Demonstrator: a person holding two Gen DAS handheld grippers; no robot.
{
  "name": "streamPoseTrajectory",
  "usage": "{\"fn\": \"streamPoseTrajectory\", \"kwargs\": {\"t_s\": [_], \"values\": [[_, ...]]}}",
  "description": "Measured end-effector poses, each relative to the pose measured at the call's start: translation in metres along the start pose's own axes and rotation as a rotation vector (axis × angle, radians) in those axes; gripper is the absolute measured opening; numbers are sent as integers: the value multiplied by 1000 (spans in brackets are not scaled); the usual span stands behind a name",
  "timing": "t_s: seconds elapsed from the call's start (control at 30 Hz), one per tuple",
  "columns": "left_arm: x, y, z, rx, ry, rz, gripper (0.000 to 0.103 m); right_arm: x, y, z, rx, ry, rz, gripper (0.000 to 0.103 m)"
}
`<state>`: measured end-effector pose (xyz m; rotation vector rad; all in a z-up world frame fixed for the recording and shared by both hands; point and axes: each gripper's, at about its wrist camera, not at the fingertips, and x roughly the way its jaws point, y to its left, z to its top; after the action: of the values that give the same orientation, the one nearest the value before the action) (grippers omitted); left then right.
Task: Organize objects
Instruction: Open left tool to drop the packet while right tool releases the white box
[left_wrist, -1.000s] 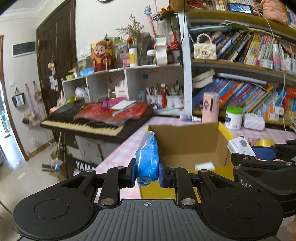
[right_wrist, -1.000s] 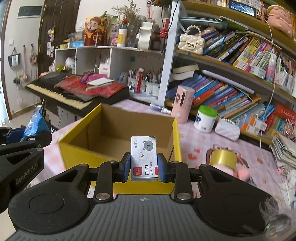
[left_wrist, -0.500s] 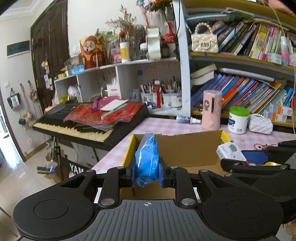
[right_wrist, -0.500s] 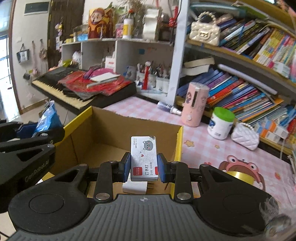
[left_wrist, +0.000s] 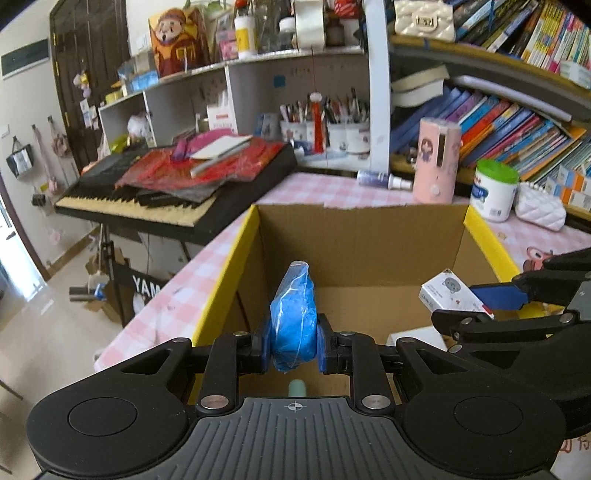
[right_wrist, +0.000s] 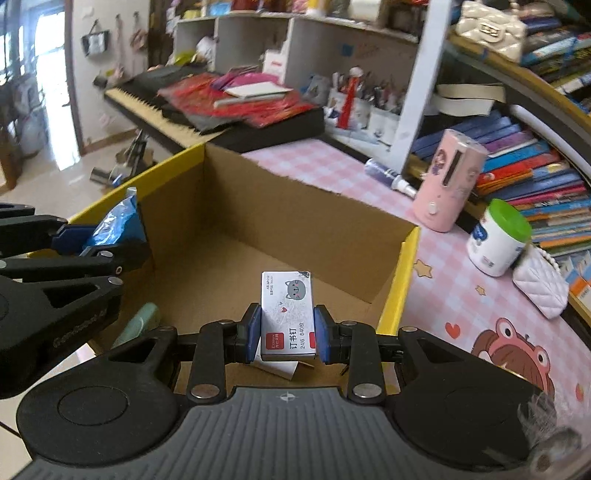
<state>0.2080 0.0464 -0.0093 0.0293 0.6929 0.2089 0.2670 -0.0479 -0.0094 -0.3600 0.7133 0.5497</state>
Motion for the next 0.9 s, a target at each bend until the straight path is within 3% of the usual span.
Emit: {"fn": "streamPoseTrajectory", "kwargs": {"t_s": [0.27, 0.67, 0.9], "values": [[12, -2, -6, -2, 52, 0, 22, 17, -2, -2, -36, 65, 26, 28], [20, -7, -10, 0, 89, -5, 22, 20, 2, -4, -106, 66, 11, 28], [19, -5, -9, -21, 83, -12, 29, 23, 2, -3, -124, 69, 4, 29]]}}
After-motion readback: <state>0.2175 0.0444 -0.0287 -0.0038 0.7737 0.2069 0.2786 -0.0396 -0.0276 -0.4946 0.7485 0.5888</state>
